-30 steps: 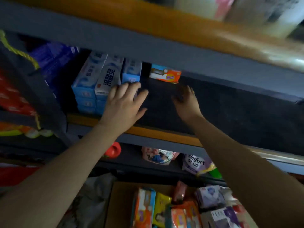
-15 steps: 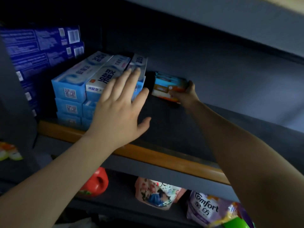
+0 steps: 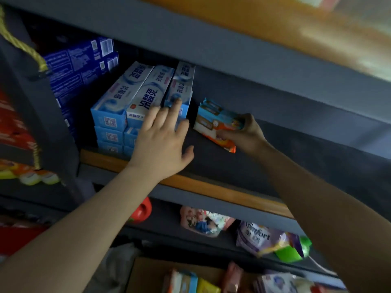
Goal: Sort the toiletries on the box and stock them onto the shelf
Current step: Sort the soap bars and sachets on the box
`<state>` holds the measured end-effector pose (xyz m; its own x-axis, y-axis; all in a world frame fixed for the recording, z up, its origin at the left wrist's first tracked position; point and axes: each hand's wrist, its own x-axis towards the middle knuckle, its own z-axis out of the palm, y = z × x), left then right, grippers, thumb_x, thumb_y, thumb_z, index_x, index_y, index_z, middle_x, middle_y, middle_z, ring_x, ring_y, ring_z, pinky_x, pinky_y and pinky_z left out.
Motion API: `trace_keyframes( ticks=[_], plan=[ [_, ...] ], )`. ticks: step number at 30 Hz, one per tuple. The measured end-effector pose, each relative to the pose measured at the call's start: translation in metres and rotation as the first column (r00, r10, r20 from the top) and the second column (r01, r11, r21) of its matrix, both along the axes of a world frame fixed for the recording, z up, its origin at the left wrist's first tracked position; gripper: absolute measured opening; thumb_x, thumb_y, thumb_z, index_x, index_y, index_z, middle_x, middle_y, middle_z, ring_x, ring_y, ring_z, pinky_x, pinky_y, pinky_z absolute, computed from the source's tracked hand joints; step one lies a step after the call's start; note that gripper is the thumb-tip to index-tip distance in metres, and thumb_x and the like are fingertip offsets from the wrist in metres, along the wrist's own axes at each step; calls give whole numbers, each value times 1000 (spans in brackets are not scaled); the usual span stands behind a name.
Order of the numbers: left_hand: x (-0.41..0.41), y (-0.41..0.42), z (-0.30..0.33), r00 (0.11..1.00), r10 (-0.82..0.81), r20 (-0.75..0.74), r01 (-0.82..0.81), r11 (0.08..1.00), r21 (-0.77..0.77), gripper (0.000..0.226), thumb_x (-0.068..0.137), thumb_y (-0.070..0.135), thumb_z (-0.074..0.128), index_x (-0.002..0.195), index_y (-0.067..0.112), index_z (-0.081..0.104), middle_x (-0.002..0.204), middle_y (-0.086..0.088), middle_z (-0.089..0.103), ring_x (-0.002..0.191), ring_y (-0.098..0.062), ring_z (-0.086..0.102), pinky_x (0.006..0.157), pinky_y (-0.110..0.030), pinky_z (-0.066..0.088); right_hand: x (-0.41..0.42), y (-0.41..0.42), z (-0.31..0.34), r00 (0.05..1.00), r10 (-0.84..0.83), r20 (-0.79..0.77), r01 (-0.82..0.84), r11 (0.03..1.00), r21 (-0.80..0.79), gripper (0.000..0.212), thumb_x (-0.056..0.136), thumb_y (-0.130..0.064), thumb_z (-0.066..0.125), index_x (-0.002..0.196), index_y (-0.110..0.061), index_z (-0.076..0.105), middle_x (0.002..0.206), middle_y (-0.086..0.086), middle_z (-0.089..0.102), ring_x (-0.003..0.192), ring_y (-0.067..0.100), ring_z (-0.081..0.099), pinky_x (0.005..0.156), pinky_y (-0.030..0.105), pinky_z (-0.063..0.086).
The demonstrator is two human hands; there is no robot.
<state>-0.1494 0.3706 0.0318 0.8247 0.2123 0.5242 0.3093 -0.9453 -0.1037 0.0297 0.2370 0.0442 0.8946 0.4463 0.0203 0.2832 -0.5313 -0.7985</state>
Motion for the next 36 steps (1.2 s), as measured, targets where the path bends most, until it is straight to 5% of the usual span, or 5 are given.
trace_keyframes(
  ticks=[5,10,14,26,36],
  plan=[
    [-27,-49,13,994,-56,96,95,878,-468,69,85,52,42,132,1,44,139,-22,43,136,-36,30,112,-48,24,-72,-68,23,998,-38,-43,39,999,35,71,57,-16,88,116,-14,48,104,-3,58,94,9,60,83,31,53],
    [-71,-115,37,978,-70,195,185,-135,-973,53,76,51,60,119,23,50,112,4,64,104,5,58,89,-17,46,-165,-119,48,973,55,-224,12,957,289,68,47,-22,89,101,-22,47,96,-5,64,80,0,64,64,19,54],
    [-94,-126,31,973,41,227,220,-467,-856,68,64,28,75,124,23,45,108,2,67,98,-9,66,82,-26,54,-217,-143,32,879,126,-459,97,896,432,79,43,-27,87,112,-21,49,101,0,67,88,13,68,68,23,55],
    [-125,-177,-4,989,8,-148,-106,-658,-746,53,58,42,71,103,16,67,94,-9,73,85,-25,70,78,-41,56,-276,-182,-35,440,265,-858,527,697,486,68,79,-61,37,124,-14,57,122,12,63,114,28,59,97,46,47],
    [-181,-213,-34,976,-64,-210,-205,-613,-763,10,88,15,57,94,17,65,77,1,74,68,-12,70,56,-23,56,-318,-245,-83,130,400,-907,718,593,364,67,66,-54,72,119,-14,65,128,12,60,115,28,59,93,42,49]
  ],
)
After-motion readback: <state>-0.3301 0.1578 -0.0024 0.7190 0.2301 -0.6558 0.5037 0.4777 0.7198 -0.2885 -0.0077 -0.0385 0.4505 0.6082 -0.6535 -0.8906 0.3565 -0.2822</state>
